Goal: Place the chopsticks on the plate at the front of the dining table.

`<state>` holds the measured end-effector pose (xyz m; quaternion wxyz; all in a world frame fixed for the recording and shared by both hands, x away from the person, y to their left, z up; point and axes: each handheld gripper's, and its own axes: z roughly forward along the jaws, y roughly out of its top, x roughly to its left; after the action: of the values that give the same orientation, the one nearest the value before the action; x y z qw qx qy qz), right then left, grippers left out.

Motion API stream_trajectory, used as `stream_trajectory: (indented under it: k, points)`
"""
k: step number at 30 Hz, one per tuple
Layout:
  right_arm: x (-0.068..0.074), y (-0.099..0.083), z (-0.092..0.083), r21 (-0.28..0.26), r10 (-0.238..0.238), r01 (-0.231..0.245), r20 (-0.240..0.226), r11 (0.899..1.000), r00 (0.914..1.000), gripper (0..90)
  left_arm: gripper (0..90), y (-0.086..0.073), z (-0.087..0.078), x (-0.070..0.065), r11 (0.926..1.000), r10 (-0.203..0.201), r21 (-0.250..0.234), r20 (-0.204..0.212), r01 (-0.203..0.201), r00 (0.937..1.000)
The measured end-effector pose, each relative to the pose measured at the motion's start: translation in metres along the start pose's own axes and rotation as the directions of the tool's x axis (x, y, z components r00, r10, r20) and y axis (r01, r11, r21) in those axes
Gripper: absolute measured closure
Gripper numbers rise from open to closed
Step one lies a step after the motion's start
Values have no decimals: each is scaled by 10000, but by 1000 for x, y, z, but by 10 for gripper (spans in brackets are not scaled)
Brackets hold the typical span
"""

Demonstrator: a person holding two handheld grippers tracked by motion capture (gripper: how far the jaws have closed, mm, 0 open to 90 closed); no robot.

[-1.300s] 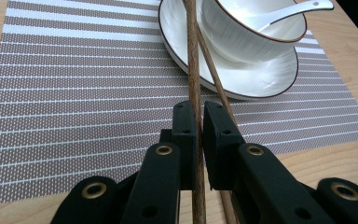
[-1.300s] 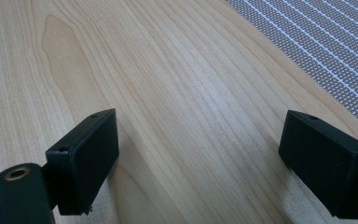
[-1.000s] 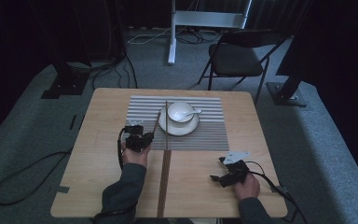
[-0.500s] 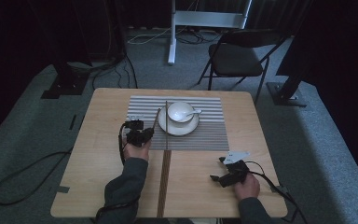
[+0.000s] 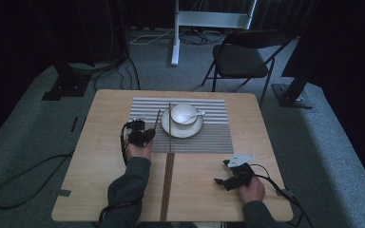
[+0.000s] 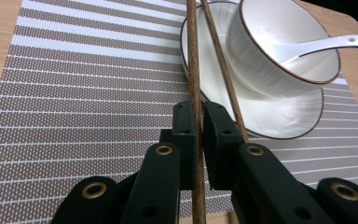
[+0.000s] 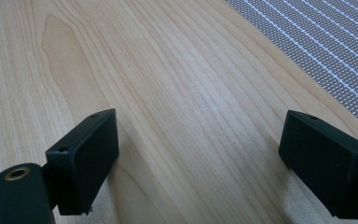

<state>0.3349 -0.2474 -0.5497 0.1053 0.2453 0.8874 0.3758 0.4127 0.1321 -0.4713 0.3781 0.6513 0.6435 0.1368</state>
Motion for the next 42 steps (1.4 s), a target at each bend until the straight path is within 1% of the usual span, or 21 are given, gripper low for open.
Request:
stream_trajectory:
  k: [4,11,13,14,17,20,24,29,35,42]
  points:
    - [0,0,0,0,-1,1,0,10000,10000,113,842,0,3,2,9999,-122,26,-22,122,9999]
    - [0,0,0,0,2,-2,0,10000,10000,113,842,5,5,3,9999,-164,6,-65,164,9998]
    - [0,0,0,0,1,-1,-1,10000,10000,113,842,6,5,3,9997,-242,-25,-77,242,9997]
    - [0,0,0,0,0,0,0,10000,10000,113,842,7,5,3,9998,-206,-13,-72,206,9998]
    - [0,0,0,1,-2,2,0,10000,10000,113,842,9,6,2,9995,-312,-47,-60,312,9995]
    - [0,0,0,2,1,-1,0,10000,10000,113,842,11,7,2,9995,-309,-44,-25,308,9995]
    - [0,0,0,4,1,-1,0,10000,10000,113,842,13,8,2,9989,-449,-106,-9,449,9990]
    - [0,0,0,6,-1,1,1,10000,10000,113,842,16,8,1,9986,-512,-99,42,512,9987]
    - [0,0,0,9,-11,11,3,10000,10000,113,842,22,7,2,9972,-714,-237,48,715,9974]
    - [0,0,0,2,-2,2,1,10000,10000,113,842,27,6,1,9961,-816,-315,97,819,9966]
